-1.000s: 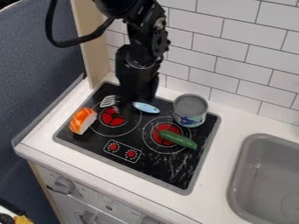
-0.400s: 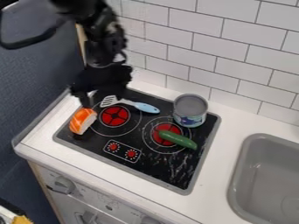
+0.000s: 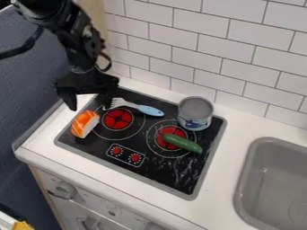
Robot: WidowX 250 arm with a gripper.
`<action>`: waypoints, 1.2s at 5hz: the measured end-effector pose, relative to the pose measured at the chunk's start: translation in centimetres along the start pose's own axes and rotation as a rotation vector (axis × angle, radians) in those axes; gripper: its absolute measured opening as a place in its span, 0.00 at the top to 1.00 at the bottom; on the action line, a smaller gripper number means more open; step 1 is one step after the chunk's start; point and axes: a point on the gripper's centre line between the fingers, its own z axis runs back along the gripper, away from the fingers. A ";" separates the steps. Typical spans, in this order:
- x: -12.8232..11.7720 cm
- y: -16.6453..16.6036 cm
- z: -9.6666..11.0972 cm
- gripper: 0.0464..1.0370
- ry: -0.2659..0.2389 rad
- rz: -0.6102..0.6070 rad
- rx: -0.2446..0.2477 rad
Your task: Move the sashimi from the left side of the stove to the right down corner
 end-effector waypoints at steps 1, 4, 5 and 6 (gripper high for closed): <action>0.0 0.4 -1.5 0.04 0.064 -0.091 0.045; 0.6 1.0 -4.9 0.04 0.136 -0.069 0.103; -0.1 1.3 -6.3 0.09 0.188 -0.055 0.062; 0.1 1.3 -6.3 0.38 0.178 -0.053 0.060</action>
